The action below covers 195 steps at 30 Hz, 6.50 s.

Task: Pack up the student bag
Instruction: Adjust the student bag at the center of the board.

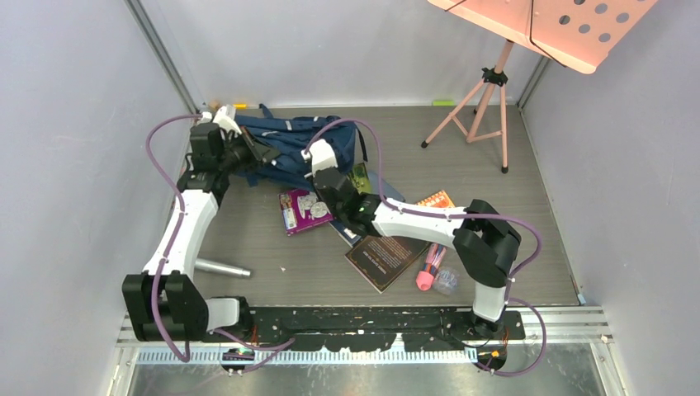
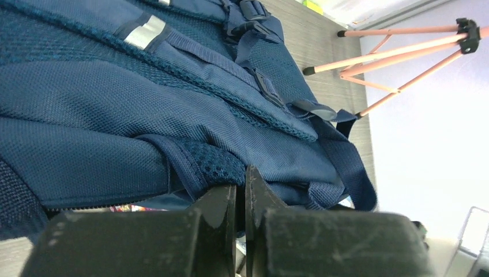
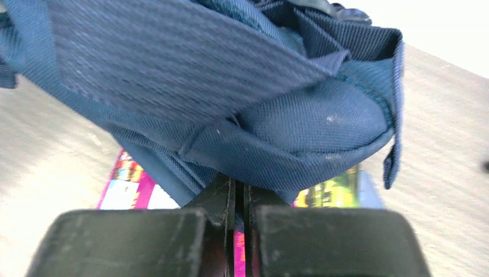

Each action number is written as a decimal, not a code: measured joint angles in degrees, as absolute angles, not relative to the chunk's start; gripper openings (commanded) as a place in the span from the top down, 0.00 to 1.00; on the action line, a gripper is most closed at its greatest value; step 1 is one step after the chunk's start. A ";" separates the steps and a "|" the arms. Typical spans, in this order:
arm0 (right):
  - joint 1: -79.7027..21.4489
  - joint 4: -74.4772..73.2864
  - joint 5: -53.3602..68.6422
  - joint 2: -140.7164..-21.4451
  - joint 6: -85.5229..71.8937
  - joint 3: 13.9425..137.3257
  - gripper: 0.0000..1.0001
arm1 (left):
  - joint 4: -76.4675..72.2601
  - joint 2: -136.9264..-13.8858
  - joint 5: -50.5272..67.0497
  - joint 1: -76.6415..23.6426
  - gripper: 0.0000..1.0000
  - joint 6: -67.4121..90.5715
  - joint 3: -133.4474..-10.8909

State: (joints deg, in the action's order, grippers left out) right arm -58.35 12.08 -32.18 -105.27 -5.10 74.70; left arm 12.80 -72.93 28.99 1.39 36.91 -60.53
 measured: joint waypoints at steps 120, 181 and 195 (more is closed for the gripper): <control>-46.37 -2.42 -24.10 -73.10 -48.29 54.52 1.00 | 34.11 -73.89 -27.88 -53.98 0.17 -4.32 -55.92; -44.77 -29.56 -24.60 -65.19 -3.27 91.50 1.00 | 58.81 -77.36 4.32 -47.35 1.00 7.29 -110.74; -45.34 -39.88 -17.65 -72.42 -9.85 92.64 1.00 | 47.68 -62.52 19.25 -37.15 1.00 25.28 -80.75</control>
State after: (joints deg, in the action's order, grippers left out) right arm -45.34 -39.88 -17.65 -72.42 -9.85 92.64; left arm 47.68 -62.52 19.25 -37.15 25.28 -80.75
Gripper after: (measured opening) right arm 0.052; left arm 0.057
